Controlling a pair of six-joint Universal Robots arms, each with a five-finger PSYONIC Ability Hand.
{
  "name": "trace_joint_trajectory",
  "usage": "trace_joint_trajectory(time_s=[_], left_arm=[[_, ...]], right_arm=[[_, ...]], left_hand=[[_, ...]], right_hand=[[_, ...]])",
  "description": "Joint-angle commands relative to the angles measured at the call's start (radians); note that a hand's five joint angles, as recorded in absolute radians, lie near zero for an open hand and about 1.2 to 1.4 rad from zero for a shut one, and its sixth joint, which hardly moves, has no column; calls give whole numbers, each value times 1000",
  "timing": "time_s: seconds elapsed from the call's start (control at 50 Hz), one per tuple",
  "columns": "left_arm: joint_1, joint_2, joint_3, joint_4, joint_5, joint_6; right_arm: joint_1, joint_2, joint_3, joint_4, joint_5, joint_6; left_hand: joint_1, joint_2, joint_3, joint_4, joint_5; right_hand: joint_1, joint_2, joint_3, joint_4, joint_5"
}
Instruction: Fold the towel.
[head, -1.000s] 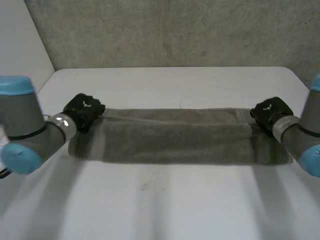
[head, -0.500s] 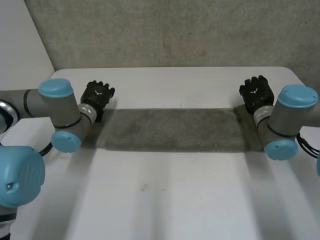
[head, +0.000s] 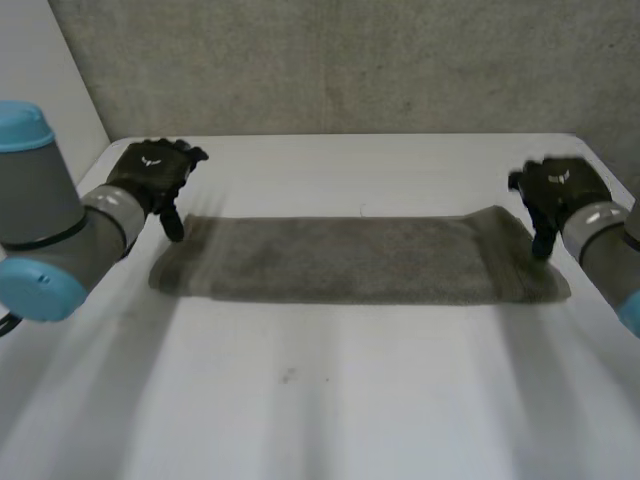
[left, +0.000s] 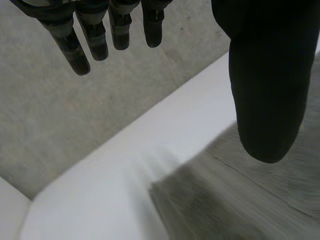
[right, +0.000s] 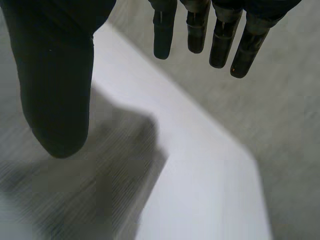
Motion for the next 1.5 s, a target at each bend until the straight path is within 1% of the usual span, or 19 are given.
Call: trace_joint_trajectory(time_s=[0.02,0.1,0.14,0.2,0.38,0.48,0.5,0.52,0.54,0.56,0.84,0.98,1.08,1.18,1.2,1.22,1.24,1.3,1.5], left_arm=[[25,90,-195,6,60,-50],[53,114,-250,23,93,-53],[54,114,-262,34,94,-53],[56,114,-275,48,94,-53],[65,112,-310,84,96,-53],[62,112,-310,84,96,-53],[62,112,-310,84,96,-53],[61,112,-310,84,96,-53],[61,112,-310,84,96,-53],[61,112,-310,84,96,-53],[62,115,-321,84,96,-53],[64,118,-321,86,96,-54],[64,123,-319,86,96,-54],[64,137,-318,86,93,-54],[64,137,-318,86,93,-54],[64,140,-319,86,93,-54],[64,140,-319,86,93,-54],[64,146,-319,86,91,-54],[61,152,-327,86,91,-54]], right_arm=[[-51,63,63,87,-20,-2],[-70,94,89,24,-60,-1],[-82,128,123,-91,-114,-1],[-90,152,133,-160,-135,-4],[-113,205,115,-189,-133,-11],[-122,228,101,-195,-126,-18],[-128,237,94,-195,-123,-18],[-134,244,86,-195,-119,-18],[-134,244,86,-195,-119,-18],[-142,246,78,-195,-116,-18],[-336,241,-43,-173,-14,-71],[-343,209,-135,-128,1,-139],[-231,136,-206,-126,12,-90],[49,142,-311,-129,21,-10],[50,142,-311,-129,21,-10],[132,160,-327,-134,18,-5],[133,160,-327,-134,18,-5],[376,244,-368,-155,12,-4],[631,434,-330,-188,-23,-4]], left_hand=[[-4,9,8,7,-27],[-4,9,8,7,-27],[-4,9,8,7,-27],[-4,9,8,7,-27],[-4,9,8,7,-27],[-4,9,8,7,-27],[-4,9,8,7,-27],[-4,9,8,7,-27],[-4,9,8,7,-27],[-4,9,8,7,-27],[-4,9,8,7,-27],[-4,9,8,7,-27],[-4,9,8,7,-27],[-4,9,8,7,-27],[-4,9,8,7,-27],[-4,9,8,7,-27],[-4,9,8,7,-27],[-4,9,8,7,-27],[-4,9,8,7,-27]], right_hand=[[-45,-26,3,-15,-19],[-12,6,35,18,14],[236,255,284,266,262],[246,265,294,276,272],[287,306,335,317,313],[449,467,496,479,475],[530,549,578,560,556],[752,770,800,782,778],[754,773,802,784,780],[1108,1126,1155,1138,1134],[1111,1130,1159,1141,1137],[1111,1130,1159,1141,1137],[1111,1130,1159,1141,1137],[1111,1130,1159,1141,1137],[1111,1130,1159,1141,1137],[1111,1130,1159,1141,1137],[1111,1130,1159,1141,1137],[1111,1130,1159,1141,1137],[1111,1130,1159,1141,1137]])
